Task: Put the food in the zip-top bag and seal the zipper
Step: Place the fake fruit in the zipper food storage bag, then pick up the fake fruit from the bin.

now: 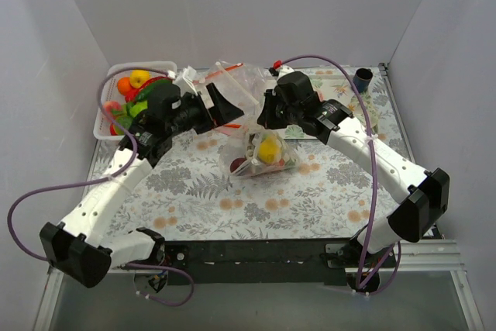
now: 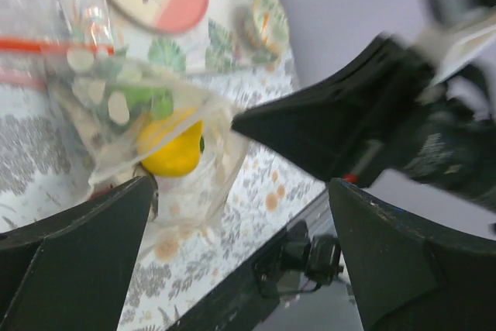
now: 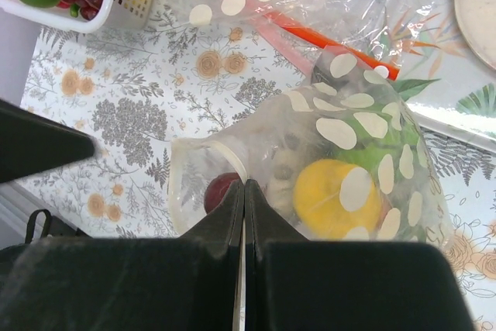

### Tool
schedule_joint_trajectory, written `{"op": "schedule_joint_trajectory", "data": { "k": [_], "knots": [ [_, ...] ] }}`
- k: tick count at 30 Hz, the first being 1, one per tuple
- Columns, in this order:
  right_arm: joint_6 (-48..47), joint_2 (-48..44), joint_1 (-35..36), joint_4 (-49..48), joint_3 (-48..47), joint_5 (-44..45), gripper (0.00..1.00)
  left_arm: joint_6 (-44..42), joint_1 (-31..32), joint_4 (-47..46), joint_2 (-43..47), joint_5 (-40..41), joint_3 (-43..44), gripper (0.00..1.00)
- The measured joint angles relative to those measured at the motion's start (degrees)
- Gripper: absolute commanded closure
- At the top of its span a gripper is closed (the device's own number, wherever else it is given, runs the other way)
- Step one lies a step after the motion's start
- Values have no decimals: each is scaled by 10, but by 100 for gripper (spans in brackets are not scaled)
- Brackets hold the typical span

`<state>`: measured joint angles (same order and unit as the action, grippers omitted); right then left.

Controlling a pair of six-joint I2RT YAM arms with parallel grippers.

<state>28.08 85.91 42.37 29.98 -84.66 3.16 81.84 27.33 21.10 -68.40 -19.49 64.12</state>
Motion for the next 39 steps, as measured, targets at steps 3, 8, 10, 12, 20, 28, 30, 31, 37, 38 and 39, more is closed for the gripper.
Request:
{"op": "schedule_joint_trajectory", "data": {
  "k": [3, 8, 10, 12, 20, 28, 30, 31, 37, 38, 39],
  "knots": [
    [-1, -1, 0, 0, 0, -4, 99, -12, -27, 29, 22, 37, 65, 5],
    [-7, -5, 0, -5, 2, -18, 99, -28, -150, 72, 12, 120, 123, 8],
    [-11, -10, 0, -17, 9, -30, 99, -33, -200, 90, -9, 181, 126, 8],
    [-12, -16, 0, -33, 23, -49, 99, -36, -248, 104, -37, 235, 126, 8],
    [-12, -22, 0, -92, 90, -105, 99, -39, -403, 129, -200, 361, 172, 2],
    [-12, -27, 0, -128, 115, -131, 99, -47, -456, 149, -367, 392, 312, 2],
    [-12, -29, 0, -135, 120, -137, 99, -48, -459, 155, -393, 395, 333, 2],
    [-12, -30, 0, -139, 122, -139, 99, -47, -460, 160, -404, 395, 342, 2],
    [-13, -30, 0, -143, 125, -143, 99, -40, -466, 177, -449, 397, 372, 2],
    [-12, -30, 0, -143, 125, -143, 99, -38, -467, 181, -454, 397, 372, 2],
    [-13, -30, 0, -143, 125, -143, 99, -34, -468, 183, -458, 397, 372, 2]
  ]
}}
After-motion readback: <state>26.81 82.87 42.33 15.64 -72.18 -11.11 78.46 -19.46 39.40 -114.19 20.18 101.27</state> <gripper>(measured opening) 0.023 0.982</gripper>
